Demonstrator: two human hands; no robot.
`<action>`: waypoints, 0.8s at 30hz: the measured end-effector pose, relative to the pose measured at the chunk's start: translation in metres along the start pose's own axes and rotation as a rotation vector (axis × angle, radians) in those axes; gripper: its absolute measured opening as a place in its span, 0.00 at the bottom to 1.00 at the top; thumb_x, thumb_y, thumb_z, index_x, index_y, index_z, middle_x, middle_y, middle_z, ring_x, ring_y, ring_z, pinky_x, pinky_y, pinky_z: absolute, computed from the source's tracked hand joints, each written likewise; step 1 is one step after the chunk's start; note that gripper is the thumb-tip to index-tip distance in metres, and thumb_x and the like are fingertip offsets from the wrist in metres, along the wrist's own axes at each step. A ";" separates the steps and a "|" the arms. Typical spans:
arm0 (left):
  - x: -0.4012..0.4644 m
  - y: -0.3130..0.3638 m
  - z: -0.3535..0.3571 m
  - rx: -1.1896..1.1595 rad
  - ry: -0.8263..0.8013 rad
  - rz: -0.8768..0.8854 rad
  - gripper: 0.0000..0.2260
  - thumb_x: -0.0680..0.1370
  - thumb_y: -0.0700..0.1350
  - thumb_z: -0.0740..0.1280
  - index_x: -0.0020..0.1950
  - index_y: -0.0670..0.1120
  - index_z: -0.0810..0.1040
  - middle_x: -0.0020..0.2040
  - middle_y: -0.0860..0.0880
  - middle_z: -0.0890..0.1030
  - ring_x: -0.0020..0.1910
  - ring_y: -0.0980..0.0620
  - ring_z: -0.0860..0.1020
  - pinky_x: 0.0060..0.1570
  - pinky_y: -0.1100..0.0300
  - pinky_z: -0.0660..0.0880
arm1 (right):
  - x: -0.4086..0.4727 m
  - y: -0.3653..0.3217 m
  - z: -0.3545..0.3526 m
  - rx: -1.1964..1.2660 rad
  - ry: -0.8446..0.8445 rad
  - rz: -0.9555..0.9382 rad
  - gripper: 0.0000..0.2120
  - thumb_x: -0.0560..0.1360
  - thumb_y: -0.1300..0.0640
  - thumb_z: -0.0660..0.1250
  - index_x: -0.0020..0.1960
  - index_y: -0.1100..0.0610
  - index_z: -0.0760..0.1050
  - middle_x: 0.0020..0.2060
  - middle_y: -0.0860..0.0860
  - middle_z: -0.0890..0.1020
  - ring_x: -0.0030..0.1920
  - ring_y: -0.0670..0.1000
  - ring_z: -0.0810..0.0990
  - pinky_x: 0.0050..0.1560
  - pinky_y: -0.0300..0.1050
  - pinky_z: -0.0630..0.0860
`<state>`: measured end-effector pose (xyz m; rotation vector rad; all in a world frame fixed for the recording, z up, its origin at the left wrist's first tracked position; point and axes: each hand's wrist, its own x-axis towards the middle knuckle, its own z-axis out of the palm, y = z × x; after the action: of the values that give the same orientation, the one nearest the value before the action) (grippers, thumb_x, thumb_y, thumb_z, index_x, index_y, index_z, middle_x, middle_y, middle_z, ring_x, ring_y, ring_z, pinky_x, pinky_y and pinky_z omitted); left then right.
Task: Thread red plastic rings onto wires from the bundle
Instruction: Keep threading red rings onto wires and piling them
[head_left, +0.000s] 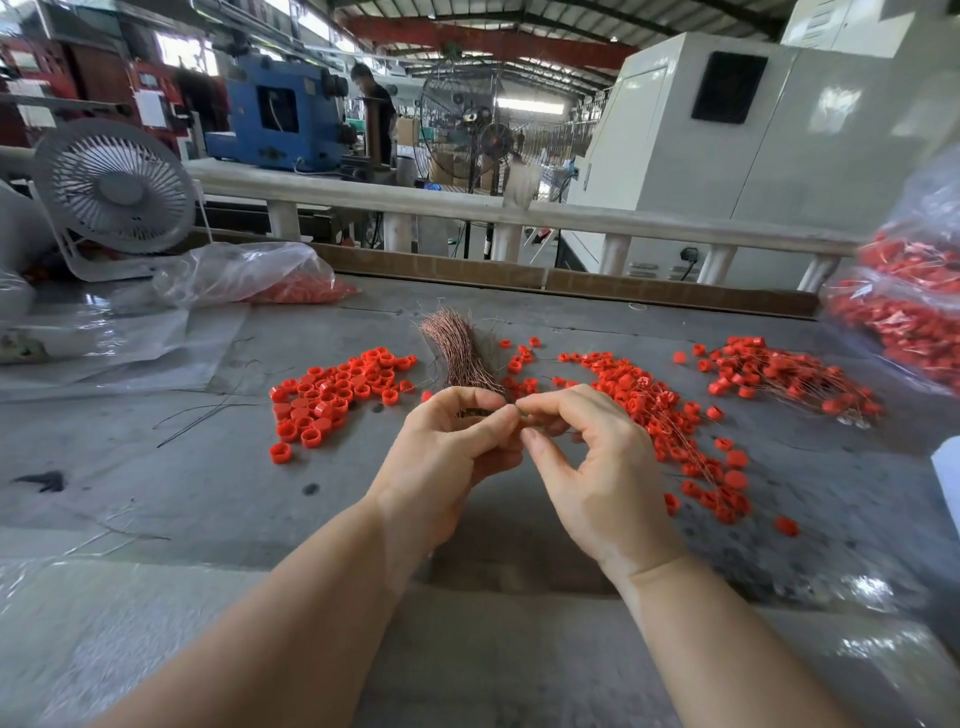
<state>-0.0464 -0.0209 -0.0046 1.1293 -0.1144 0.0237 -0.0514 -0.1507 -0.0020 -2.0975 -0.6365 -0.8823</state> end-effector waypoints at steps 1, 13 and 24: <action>-0.001 0.000 0.001 0.017 -0.010 0.002 0.03 0.74 0.35 0.66 0.41 0.41 0.76 0.29 0.48 0.79 0.29 0.56 0.77 0.32 0.66 0.77 | 0.000 0.001 0.000 0.009 0.008 -0.002 0.07 0.70 0.61 0.67 0.46 0.57 0.81 0.40 0.47 0.80 0.42 0.45 0.76 0.46 0.38 0.74; -0.005 0.008 0.005 -0.003 -0.055 0.022 0.11 0.74 0.31 0.64 0.39 0.43 0.83 0.34 0.46 0.83 0.32 0.56 0.80 0.36 0.66 0.78 | 0.003 0.008 0.003 0.237 0.038 0.195 0.03 0.73 0.58 0.67 0.45 0.54 0.79 0.40 0.49 0.81 0.41 0.45 0.78 0.42 0.32 0.70; -0.006 0.006 0.005 0.089 -0.051 0.094 0.06 0.71 0.39 0.67 0.43 0.46 0.83 0.36 0.49 0.83 0.34 0.57 0.79 0.36 0.64 0.78 | 0.003 0.004 0.004 0.277 -0.031 0.246 0.03 0.76 0.56 0.65 0.43 0.53 0.76 0.38 0.51 0.81 0.39 0.48 0.77 0.41 0.43 0.74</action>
<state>-0.0528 -0.0228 0.0026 1.2128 -0.2136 0.0837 -0.0452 -0.1498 -0.0038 -1.8922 -0.4735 -0.5889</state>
